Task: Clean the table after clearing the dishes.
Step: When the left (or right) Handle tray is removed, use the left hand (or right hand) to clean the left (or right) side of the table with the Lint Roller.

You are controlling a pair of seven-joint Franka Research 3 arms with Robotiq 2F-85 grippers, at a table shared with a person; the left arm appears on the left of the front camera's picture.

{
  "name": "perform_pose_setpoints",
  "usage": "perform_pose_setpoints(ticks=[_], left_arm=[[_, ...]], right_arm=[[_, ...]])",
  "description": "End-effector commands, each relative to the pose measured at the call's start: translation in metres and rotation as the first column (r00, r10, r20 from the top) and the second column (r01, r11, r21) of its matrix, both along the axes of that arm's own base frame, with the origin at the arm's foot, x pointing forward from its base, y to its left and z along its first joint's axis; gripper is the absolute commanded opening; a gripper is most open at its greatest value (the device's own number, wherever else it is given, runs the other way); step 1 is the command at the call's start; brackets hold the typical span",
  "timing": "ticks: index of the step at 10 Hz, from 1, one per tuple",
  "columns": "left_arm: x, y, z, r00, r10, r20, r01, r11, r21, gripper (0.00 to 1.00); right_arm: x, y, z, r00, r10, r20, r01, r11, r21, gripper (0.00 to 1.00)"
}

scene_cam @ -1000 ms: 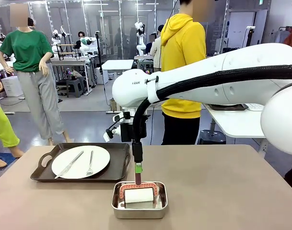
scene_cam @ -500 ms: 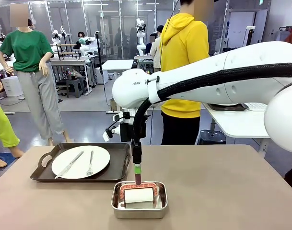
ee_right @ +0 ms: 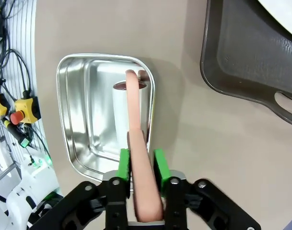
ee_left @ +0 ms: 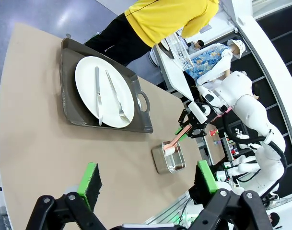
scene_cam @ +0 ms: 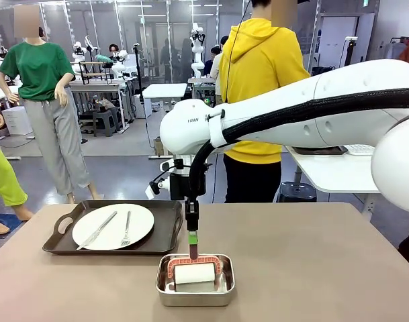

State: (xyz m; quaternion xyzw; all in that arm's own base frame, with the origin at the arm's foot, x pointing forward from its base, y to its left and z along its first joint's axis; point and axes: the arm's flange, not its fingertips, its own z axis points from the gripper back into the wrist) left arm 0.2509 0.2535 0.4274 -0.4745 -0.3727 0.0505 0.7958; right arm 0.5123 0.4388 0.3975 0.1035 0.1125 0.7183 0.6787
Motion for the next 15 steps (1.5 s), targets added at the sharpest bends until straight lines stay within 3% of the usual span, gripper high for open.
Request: perform_pose_setpoints(ticks=[1, 4, 5, 6, 7, 9, 10, 11, 13, 14, 15], left_arm=[[-0.001, 0.002, 0.0, 1.0, -0.008, 0.012, 0.008, 1.0, -0.004, 1.0], [-0.001, 0.002, 0.0, 1.0, -0.008, 0.012, 0.008, 1.0, -0.004, 1.0], [-0.001, 0.002, 0.0, 1.0, -0.008, 0.012, 0.008, 1.0, -0.004, 1.0], [-0.001, 0.002, 0.0, 1.0, -0.008, 0.012, 0.008, 1.0, -0.004, 1.0], [-0.001, 0.002, 0.0, 1.0, -0.008, 0.012, 0.008, 1.0, -0.004, 1.0], [-0.001, 0.002, 0.0, 1.0, -0.008, 0.012, 0.008, 1.0, -0.004, 1.0], [-0.001, 0.002, 0.0, 1.0, -0.008, 0.012, 0.008, 1.0, -0.004, 1.0], [-0.001, 0.002, 0.0, 1.0, -0.008, 0.012, 0.008, 1.0, -0.004, 1.0], [-0.001, 0.002, 0.0, 1.0, -0.008, 0.012, 0.008, 1.0, -0.004, 1.0], [-0.001, 0.002, 0.0, 1.0, -0.008, 0.012, 0.008, 1.0, -0.004, 1.0], [-0.001, 0.002, 0.0, 1.0, -0.008, 0.012, 0.008, 1.0, -0.004, 1.0]], right_arm=[[-0.014, -0.007, 0.001, 1.0, -0.012, 0.02, 0.012, 1.0, 0.009, 0.0], [-0.022, -0.009, 0.012, 0.999, -0.029, 0.026, 0.029, 1.0, 0.001, 0.0], [-0.028, -0.007, 0.021, 0.992, -0.114, -0.045, 0.114, 0.993, -0.012, 0.0], [-0.039, -0.009, 0.038, 0.987, -0.16, -0.027, 0.159, 0.987, -0.023, 0.0], [-0.047, -0.017, 0.063, 0.975, -0.218, 0.044, 0.219, 0.975, -0.031, 0.0], [-0.051, -0.04, 0.091, 0.922, -0.373, 0.107, 0.372, 0.928, 0.027, 0.0], [-0.052, -0.056, 0.097, 0.862, -0.491, 0.127, 0.491, 0.871, 0.029, 0.0], [-0.056, -0.076, 0.1, 0.766, -0.625, 0.148, 0.629, 0.777, 0.026, 0.0], [-0.063, -0.121, 0.097, 0.513, -0.848, 0.136, 0.847, 0.526, 0.082, 0.0], [-0.068, -0.146, 0.091, 0.367, -0.924, 0.107, 0.92, 0.377, 0.103, 0.0], [-0.075, -0.169, 0.091, 0.256, -0.966, 0.031, 0.959, 0.258, 0.113, 0.0]])
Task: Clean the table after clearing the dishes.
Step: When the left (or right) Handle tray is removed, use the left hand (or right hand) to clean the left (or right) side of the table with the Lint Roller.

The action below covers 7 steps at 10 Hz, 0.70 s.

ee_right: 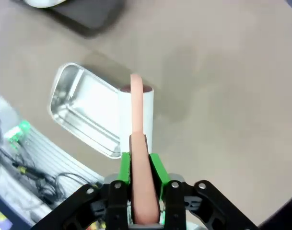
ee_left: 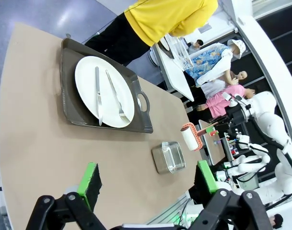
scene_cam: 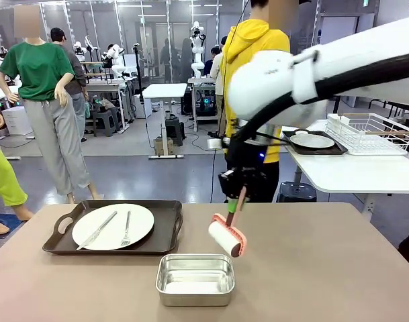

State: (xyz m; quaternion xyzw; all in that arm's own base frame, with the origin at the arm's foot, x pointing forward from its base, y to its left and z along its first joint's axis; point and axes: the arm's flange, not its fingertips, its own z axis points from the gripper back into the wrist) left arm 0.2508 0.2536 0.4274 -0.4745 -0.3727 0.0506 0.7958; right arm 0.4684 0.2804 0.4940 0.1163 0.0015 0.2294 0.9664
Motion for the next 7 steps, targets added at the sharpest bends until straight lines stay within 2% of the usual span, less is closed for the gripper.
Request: perform_pose_setpoints(ticks=[1, 4, 5, 6, 7], left_arm=[[-0.001, 0.002, 0.0, 1.0, -0.008, 0.012, 0.008, 1.0, -0.004, 1.0], [-0.001, 0.002, 0.0, 1.0, -0.008, 0.012, 0.008, 1.0, -0.004, 1.0], [-0.001, 0.002, 0.0, 1.0, -0.008, 0.012, 0.008, 1.0, -0.004, 1.0], [-0.001, 0.002, 0.0, 1.0, -0.008, 0.012, 0.008, 1.0, -0.004, 1.0], [-0.001, 0.002, 0.0, 1.0, -0.008, 0.012, 0.008, 1.0, -0.004, 1.0]], right_arm=[[-0.032, -0.029, -0.009, 0.97, -0.242, 0.005, 0.24, 0.966, 0.093, 0.0], [-0.023, -0.059, -0.019, 0.885, -0.465, 0.012, 0.465, 0.886, 0.002, 0.0], [-0.018, -0.055, -0.022, 0.904, -0.428, 0.017, 0.428, 0.904, -0.003, 0.0], [-0.02, -0.067, -0.019, 0.919, -0.393, -0.02, 0.394, 0.918, 0.038, 0.0], [-0.02, -0.067, -0.019, 0.919, -0.393, -0.02, 0.394, 0.918, 0.038, 0.0]])
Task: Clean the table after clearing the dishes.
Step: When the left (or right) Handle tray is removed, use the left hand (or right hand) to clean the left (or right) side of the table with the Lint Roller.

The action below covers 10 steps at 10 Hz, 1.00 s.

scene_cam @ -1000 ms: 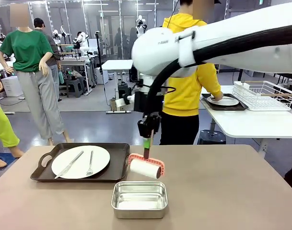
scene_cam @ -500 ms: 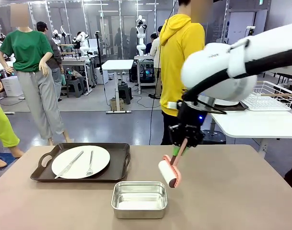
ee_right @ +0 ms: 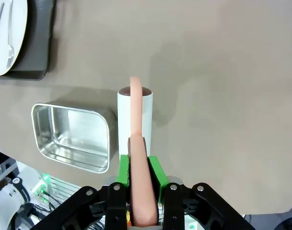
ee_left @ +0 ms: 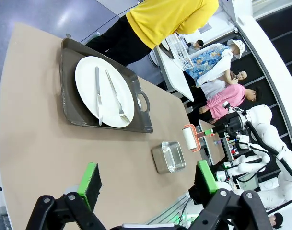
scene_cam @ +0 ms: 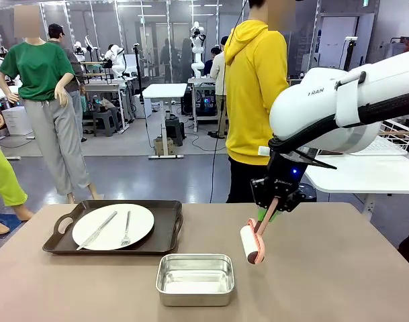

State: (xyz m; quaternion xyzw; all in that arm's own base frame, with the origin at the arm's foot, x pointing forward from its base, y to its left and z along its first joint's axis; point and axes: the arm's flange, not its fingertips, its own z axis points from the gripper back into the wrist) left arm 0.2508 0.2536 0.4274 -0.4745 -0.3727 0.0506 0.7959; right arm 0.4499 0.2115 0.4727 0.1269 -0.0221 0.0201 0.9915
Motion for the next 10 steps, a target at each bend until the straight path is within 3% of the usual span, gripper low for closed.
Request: perform_pose_setpoints(ticks=[1, 4, 5, 6, 10], left_arm=[[-0.001, 0.002, 0.0, 1.0, -0.008, 0.012, 0.008, 1.0, -0.004, 1.0], [-0.001, 0.002, 0.0, 1.0, -0.008, 0.012, 0.008, 1.0, -0.004, 1.0], [-0.001, 0.002, 0.0, 1.0, -0.008, 0.012, 0.008, 1.0, -0.004, 1.0], [-0.001, 0.002, 0.0, 1.0, -0.008, 0.012, 0.008, 1.0, -0.004, 1.0], [-0.001, 0.002, 0.0, 1.0, -0.008, 0.012, 0.008, 1.0, -0.004, 1.0]], right_arm=[[-0.001, 0.001, 0.002, 1.0, 0.02, -0.001, -0.02, 1.0, 0.017, 0.0], [-0.001, 0.001, 0.002, 1.0, 0.02, -0.001, -0.02, 1.0, 0.017, 0.0], [0.0, 0.001, 0.0, 1.0, 0.003, 0.0, -0.003, 1.0, 0.0, 0.22], [0.005, -0.006, -0.005, 1.0, -0.003, 0.021, 0.002, 1.0, 0.024, 0.22], [0.047, -0.034, -0.044, 0.999, -0.023, -0.024, 0.027, 0.988, 0.154, 0.22]])
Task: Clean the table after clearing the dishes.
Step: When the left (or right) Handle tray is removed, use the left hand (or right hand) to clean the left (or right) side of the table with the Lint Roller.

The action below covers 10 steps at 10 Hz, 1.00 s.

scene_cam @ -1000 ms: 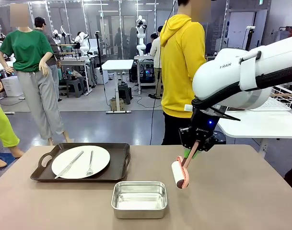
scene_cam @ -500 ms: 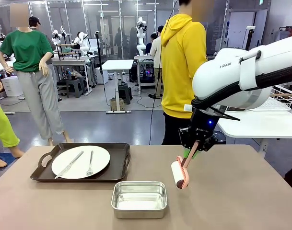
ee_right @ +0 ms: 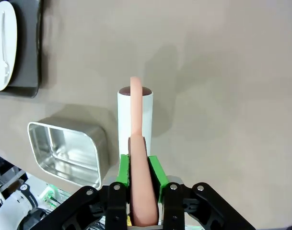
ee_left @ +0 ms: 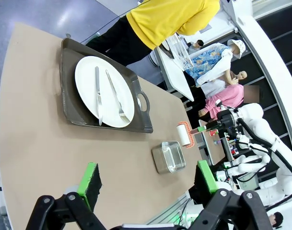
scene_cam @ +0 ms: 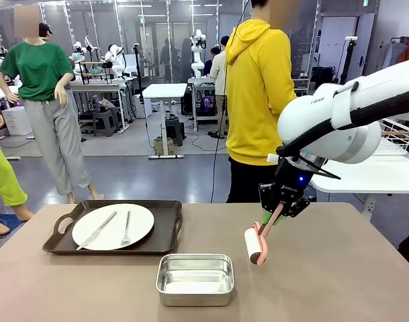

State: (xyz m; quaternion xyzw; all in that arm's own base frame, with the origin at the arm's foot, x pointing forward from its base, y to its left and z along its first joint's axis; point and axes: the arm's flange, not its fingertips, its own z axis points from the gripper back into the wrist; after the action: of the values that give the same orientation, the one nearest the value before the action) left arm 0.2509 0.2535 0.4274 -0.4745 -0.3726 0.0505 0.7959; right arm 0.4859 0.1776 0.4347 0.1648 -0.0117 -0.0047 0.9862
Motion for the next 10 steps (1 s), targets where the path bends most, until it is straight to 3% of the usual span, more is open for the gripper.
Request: perform_pose_setpoints(ticks=[1, 3, 5, 8, 10], left_arm=[[-0.001, 0.002, 0.0, 1.0, -0.008, 0.012, 0.008, 1.0, -0.004, 1.0], [-0.001, 0.002, 0.0, 1.0, -0.008, 0.012, 0.008, 1.0, -0.004, 1.0], [-0.001, 0.002, 0.0, 1.0, -0.008, 0.012, 0.008, 1.0, -0.004, 1.0], [-0.001, 0.002, 0.0, 1.0, -0.008, 0.012, 0.008, 1.0, -0.004, 1.0], [-0.001, 0.002, 0.0, 1.0, -0.008, 0.012, 0.008, 1.0, -0.004, 1.0]], right_arm=[[0.019, -0.003, -0.017, 1.0, 0.007, 0.011, -0.008, 0.995, 0.098, 0.22], [0.03, -0.011, -0.034, 0.997, -0.071, 0.005, 0.07, 0.994, 0.084, 0.22], [0.027, -0.019, -0.05, 0.999, -0.023, 0.047, 0.017, 0.991, 0.133, 0.22], [0.018, -0.057, -0.082, 1.0, -0.007, 0.016, 0.004, 0.981, 0.192, 0.22], [0.009, -0.092, -0.084, 0.999, 0.014, 0.053, -0.025, 0.975, 0.219, 0.22]])
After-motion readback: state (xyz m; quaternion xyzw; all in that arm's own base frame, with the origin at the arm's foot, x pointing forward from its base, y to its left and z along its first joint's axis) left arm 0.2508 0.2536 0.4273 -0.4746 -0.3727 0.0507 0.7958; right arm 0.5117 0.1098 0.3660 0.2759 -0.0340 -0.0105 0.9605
